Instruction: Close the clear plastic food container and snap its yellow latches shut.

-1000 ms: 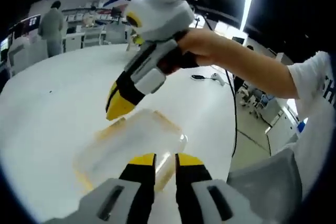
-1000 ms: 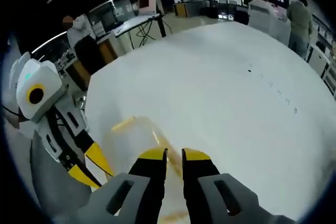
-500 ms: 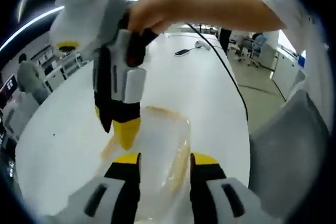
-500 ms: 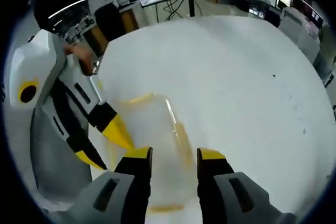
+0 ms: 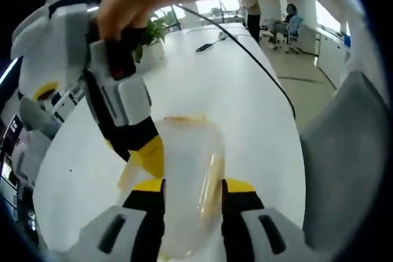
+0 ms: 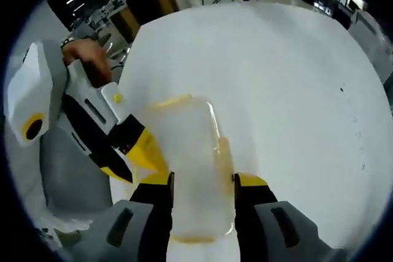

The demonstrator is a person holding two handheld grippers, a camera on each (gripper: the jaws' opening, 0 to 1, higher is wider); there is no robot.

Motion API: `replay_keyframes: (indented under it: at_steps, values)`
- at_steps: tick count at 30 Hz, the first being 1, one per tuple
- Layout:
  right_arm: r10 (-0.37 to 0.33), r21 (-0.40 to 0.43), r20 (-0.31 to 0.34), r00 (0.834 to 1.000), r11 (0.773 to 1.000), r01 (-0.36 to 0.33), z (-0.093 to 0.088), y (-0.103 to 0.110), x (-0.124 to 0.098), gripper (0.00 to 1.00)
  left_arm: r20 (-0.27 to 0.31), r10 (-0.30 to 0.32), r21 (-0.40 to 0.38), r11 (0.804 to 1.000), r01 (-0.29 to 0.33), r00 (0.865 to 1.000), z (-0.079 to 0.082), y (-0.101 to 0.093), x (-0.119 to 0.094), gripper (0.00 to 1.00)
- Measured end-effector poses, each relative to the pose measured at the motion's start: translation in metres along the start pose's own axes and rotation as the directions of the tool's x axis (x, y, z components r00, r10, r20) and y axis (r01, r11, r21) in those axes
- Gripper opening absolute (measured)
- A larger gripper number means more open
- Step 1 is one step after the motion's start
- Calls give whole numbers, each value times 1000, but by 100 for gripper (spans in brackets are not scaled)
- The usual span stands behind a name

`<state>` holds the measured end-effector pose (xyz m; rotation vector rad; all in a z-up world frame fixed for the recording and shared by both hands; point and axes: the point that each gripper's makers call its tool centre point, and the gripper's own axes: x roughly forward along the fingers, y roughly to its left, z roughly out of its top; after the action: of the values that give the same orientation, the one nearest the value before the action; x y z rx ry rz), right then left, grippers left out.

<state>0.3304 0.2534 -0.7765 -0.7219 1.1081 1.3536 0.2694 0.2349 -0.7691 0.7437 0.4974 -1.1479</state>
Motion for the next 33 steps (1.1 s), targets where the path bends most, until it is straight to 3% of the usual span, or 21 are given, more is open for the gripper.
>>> replay_keyframes:
  at_steps: [9, 13, 23, 33]
  values:
    - [26, 6, -60, 998, 1000, -26, -1, -2, 1, 38, -17, 36, 106, 994, -34, 999, -1, -3, 3, 31]
    - [30, -27, -125, 992, 999, -33, -1, 0, 2, 36, -63, 56, 189, 981, -44, 996, -3, -4, 4, 32]
    - [24, -47, -243, 970, 998, -37, -2, 3, 4, 36, -80, 46, 201, 979, -29, 996, -1, -6, 7, 31]
    - [20, -54, -252, 967, 998, -35, -4, 3, 4, 35, -90, 39, 181, 983, -22, 995, 0, -6, 7, 29]
